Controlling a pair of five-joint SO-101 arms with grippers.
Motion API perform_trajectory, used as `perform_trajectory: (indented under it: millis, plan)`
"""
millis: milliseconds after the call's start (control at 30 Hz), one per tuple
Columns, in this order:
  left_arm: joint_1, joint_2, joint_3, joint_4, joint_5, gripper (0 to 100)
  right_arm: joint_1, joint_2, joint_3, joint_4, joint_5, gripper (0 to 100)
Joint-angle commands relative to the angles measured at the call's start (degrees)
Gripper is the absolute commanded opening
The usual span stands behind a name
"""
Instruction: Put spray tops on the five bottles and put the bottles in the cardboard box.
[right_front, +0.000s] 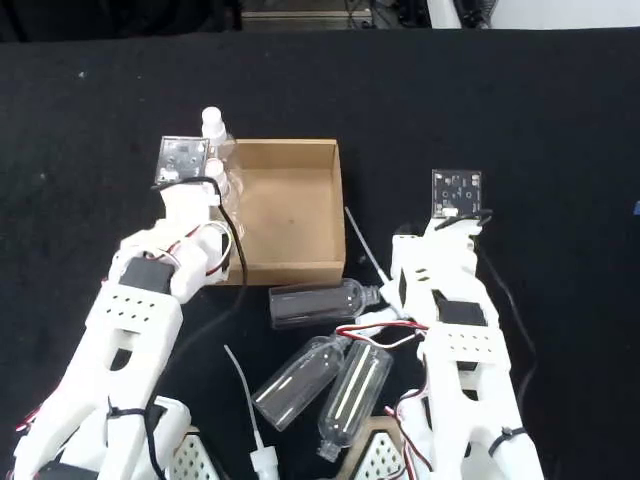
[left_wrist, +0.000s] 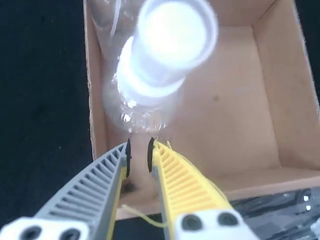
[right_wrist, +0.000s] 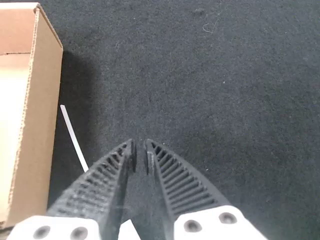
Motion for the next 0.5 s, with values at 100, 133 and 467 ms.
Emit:
perform_trajectory:
  millis: [100, 133, 467]
  plan:
    - [1.19, 3.25, -1.19, -5.01, 0.35, 7, 0.26, -0.84, -0.57, -1.41, 0.26, 1.5]
    - [1.01, 5.36, -2.24, -5.19, 0.35, 7, 0.26, -0.84, -0.66, -1.41, 0.26, 1.5]
    - [0.75, 15.65, -7.69, -5.36, 0.70, 6, 0.26, -0.84, -0.84, -1.41, 0.26, 1.5]
